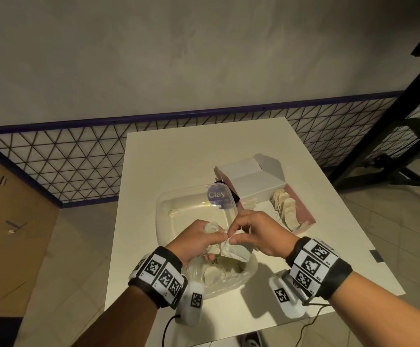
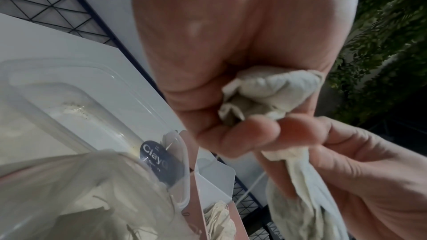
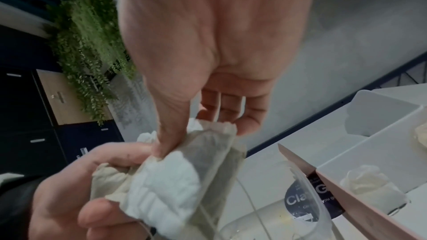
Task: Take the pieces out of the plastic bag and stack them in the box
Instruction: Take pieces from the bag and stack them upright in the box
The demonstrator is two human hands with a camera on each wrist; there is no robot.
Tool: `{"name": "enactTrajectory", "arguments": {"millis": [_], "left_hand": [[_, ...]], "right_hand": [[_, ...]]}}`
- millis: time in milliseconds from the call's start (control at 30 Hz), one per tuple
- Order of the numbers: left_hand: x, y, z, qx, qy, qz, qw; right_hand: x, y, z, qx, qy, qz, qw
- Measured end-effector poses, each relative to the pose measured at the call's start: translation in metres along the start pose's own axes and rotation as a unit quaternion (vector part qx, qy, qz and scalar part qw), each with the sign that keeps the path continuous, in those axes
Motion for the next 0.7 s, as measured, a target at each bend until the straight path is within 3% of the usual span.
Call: {"name": "enactTrajectory", "arguments": {"millis": [200, 400, 600, 700], "left_hand": [[-0.010, -0.006, 0.001, 0.004, -0.033, 0.029, 0.999], [-0.014, -0.004, 0.008, 0.023, -0.105, 0.024, 0.994], [0.005, -0.003, 0.008, 0.012, -0.246, -0.064, 0.967], [0.016, -0.002, 0.014, 0.013, -0.266, -0.098, 0.959]], "right_hand": [[-0.003, -0.002, -0.009, -0.042, 0.051, -0.011, 0.998], [0.006, -0.003, -0.022, -0.036, 0.009, -0.045, 0.998], [0.019, -0.006, -0.025, -0.048, 0.119, -0.095, 0.987], [0.024, -0.007, -0.027, -0.051, 0.161, -0.107, 0.980]]}}
Point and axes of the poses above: each hand's wrist, its own y-axis towards the middle knuckle, its own x-axis out of the back of the hand, z = x × y, the point moved 9 cm from there along y, towards the middle knuckle, and after that the axes turned 11 degrees about y, right-handed, at the moved point
